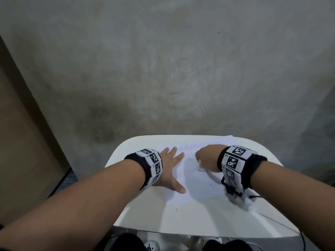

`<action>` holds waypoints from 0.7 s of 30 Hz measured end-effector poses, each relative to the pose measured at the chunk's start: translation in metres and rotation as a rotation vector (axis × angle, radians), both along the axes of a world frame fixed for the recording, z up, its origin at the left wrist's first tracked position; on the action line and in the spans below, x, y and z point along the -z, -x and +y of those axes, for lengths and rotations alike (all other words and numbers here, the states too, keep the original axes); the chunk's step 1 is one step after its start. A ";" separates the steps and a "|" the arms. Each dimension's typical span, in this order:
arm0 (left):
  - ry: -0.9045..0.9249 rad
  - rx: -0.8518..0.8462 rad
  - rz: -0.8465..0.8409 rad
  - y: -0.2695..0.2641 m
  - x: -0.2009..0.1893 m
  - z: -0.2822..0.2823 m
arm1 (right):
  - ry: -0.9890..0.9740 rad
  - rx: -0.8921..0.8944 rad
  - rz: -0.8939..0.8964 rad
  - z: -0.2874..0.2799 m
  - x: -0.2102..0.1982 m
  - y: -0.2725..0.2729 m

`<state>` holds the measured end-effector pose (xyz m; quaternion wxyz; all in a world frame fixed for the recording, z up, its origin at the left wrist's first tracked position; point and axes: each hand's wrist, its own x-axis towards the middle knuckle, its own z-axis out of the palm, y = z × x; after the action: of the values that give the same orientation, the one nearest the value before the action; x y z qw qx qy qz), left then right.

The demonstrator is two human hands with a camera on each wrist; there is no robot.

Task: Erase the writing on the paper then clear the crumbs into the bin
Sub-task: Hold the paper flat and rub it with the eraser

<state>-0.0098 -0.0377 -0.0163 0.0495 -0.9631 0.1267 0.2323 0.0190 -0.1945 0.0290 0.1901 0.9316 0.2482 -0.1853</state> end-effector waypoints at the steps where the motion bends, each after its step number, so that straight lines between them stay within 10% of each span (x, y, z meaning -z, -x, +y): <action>1: -0.001 -0.007 0.005 0.001 0.000 0.000 | 0.016 0.003 -0.025 -0.001 0.000 -0.001; 21: 0.016 -0.002 -0.007 -0.001 0.003 0.002 | -0.032 -0.101 0.066 0.012 0.005 0.020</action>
<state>-0.0085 -0.0357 -0.0195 0.0421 -0.9644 0.1274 0.2279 -0.0005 -0.1822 0.0240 0.1760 0.9142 0.3038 -0.2024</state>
